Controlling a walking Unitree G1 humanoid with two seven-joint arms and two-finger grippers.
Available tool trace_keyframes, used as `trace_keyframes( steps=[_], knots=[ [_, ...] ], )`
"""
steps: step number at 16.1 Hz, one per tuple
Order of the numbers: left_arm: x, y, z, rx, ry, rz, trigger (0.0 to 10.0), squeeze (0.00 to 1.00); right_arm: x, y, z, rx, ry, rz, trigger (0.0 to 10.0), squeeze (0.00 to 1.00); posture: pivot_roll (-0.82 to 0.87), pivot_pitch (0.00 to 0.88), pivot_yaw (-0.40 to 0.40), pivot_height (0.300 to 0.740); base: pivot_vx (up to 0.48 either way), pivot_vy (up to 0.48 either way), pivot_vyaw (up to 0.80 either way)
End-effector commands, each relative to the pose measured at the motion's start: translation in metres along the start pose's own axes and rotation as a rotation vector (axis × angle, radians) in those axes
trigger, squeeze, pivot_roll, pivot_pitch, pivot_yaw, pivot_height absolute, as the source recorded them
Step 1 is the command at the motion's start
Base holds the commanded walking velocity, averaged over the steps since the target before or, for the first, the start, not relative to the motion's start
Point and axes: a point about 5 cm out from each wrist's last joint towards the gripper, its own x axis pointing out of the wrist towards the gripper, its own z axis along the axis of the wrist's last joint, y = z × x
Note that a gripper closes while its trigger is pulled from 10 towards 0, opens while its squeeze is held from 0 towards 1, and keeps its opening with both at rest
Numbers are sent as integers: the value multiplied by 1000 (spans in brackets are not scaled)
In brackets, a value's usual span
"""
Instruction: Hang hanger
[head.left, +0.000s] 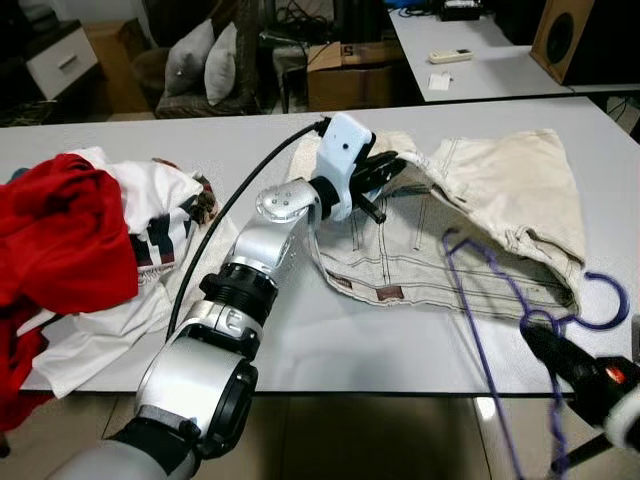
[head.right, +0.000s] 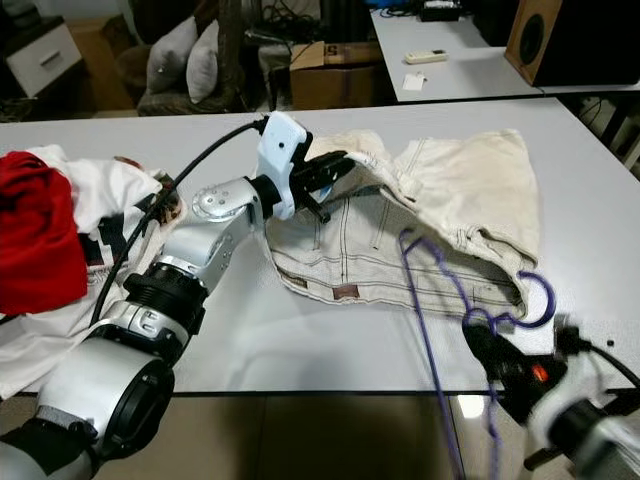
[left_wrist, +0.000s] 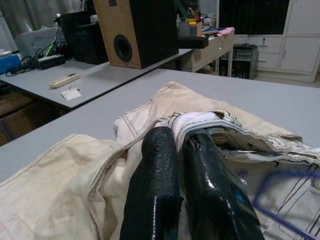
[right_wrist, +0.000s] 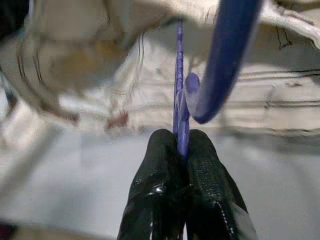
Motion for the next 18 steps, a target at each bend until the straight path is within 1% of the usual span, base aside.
trace_keyframes(
  steps=[1,2,4,6,8,9,10,11,12,13,14,15,16,18],
  knots=[
    [-1,1,5,24,-10,-6,0,0,3,3,2,41,-17,-4,10000,0,-117,5,117,740,0,0,0],
    [-1,1,5,26,-6,-7,0,0,7,3,4,70,-44,-25,10000,0,-114,2,122,740,0,0,0],
    [-1,1,5,36,2,-7,0,0,14,0,11,172,-112,-97,10000,0,-108,0,125,740,0,0,0],
    [-2,2,3,44,14,-5,0,0,18,-2,20,253,-181,-139,10000,0,-107,0,127,740,0,0,0],
    [-3,1,0,50,24,-11,0,0,23,-15,28,393,-273,-277,10000,0,-108,0,129,740,0,0,0],
    [-3,1,0,50,24,-11,0,0,23,-15,28,393,-273,-277,10000,0,-108,0,129,740,0,0,0],
    [-3,-1,-2,50,27,-21,0,0,27,-21,29,471,-304,-298,10000,0,-109,0,130,740,0,0,0],
    [-3,-3,-4,55,34,-33,0,0,33,-20,32,515,-312,-293,10000,0,-108,0,131,740,0,0,0],
    [-4,-6,-6,66,45,-51,0,0,41,-16,41,549,-332,-266,10000,0,-106,0,133,740,0,0,0],
    [-4,-6,-7,67,47,-54,0,0,44,-15,44,565,-346,-256,10000,0,-106,0,133,740,0,0,0],
    [-5,-9,-9,70,55,-76,0,0,53,-14,56,672,-404,-253,10000,0,-105,0,133,740,0,0,0],
    [-5,-11,-10,68,58,-94,0,0,63,-14,62,719,-420,-237,10000,0,-101,0,134,740,0,0,0],
    [-7,-14,-11,52,58,-116,0,0,78,-11,68,765,-430,-192,10000,0,-100,0,135,740,0,0,0],
    [-9,-20,-12,17,62,-153,0,0,95,-12,71,804,-423,-177,10000,0,-90,0,132,740,0,0,0]
  ],
)
